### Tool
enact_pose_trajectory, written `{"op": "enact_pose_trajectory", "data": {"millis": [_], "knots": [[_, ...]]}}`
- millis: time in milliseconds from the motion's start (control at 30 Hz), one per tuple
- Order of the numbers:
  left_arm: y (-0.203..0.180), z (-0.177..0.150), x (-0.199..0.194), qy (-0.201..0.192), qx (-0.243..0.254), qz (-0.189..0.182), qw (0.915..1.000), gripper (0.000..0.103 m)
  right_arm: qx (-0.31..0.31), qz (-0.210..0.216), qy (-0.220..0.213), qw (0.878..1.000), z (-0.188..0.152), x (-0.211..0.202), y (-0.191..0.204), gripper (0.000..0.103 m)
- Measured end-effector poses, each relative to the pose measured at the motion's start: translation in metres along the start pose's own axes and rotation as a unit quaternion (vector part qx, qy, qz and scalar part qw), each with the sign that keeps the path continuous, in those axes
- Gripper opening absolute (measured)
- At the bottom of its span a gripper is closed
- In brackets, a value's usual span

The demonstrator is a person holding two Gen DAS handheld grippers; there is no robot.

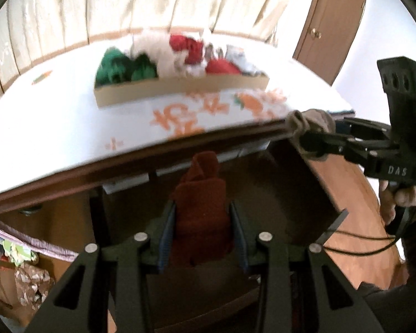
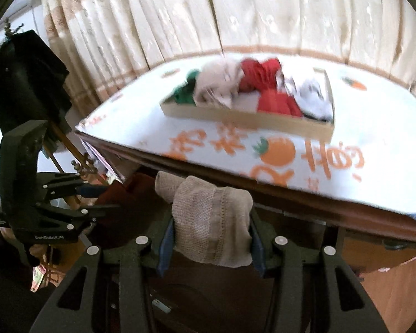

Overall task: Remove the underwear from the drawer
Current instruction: 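Lift the beige garment out of the drawer with the right tool while the left carries the sock, then carry both held garments over the cardboard tray and lower them in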

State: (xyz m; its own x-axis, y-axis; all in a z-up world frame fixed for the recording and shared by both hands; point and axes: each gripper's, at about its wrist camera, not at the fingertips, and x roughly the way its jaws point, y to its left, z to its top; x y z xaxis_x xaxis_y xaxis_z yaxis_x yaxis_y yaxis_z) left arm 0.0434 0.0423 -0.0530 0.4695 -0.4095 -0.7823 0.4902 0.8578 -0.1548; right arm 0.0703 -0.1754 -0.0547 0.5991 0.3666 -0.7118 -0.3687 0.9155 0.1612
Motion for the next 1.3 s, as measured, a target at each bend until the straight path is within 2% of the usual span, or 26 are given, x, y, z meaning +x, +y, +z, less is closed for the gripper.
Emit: {"op": "enact_pose_trajectory", "data": {"millis": [33, 133, 400, 633, 700, 833, 1100, 1300], "knots": [[0.001, 0.003, -0.004, -0.009, 0.0, -0.001, 1.0, 0.037, -0.003, -0.001, -0.006, 1.0, -0.002, -0.018, -0.009, 0.049], [0.001, 0.014, -0.015, -0.037, -0.001, 0.0, 0.9993, 0.037, -0.019, 0.002, -0.034, 0.999, 0.013, -0.029, 0.006, 0.049], [0.006, 0.045, -0.038, -0.087, 0.006, 0.016, 0.996, 0.037, -0.027, 0.014, -0.081, 0.996, 0.038, -0.041, 0.024, 0.049], [0.002, 0.074, -0.045, -0.123, 0.019, 0.033, 0.9917, 0.037, -0.039, 0.002, -0.12, 0.992, 0.061, -0.047, 0.032, 0.049], [0.0, 0.082, -0.046, -0.132, 0.023, 0.049, 0.9898, 0.037, -0.043, -0.005, -0.134, 0.99, 0.067, -0.05, 0.035, 0.049], [-0.004, 0.098, -0.042, -0.143, 0.029, 0.076, 0.9864, 0.037, -0.043, -0.004, -0.152, 0.987, 0.077, -0.052, 0.039, 0.049], [-0.004, 0.127, -0.029, -0.153, 0.022, 0.118, 0.9808, 0.037, -0.046, -0.05, -0.191, 0.979, 0.092, -0.052, 0.039, 0.049], [-0.003, 0.145, -0.02, -0.163, 0.014, 0.135, 0.9773, 0.037, -0.01, -0.06, -0.208, 0.976, 0.105, -0.047, 0.023, 0.049]]}}
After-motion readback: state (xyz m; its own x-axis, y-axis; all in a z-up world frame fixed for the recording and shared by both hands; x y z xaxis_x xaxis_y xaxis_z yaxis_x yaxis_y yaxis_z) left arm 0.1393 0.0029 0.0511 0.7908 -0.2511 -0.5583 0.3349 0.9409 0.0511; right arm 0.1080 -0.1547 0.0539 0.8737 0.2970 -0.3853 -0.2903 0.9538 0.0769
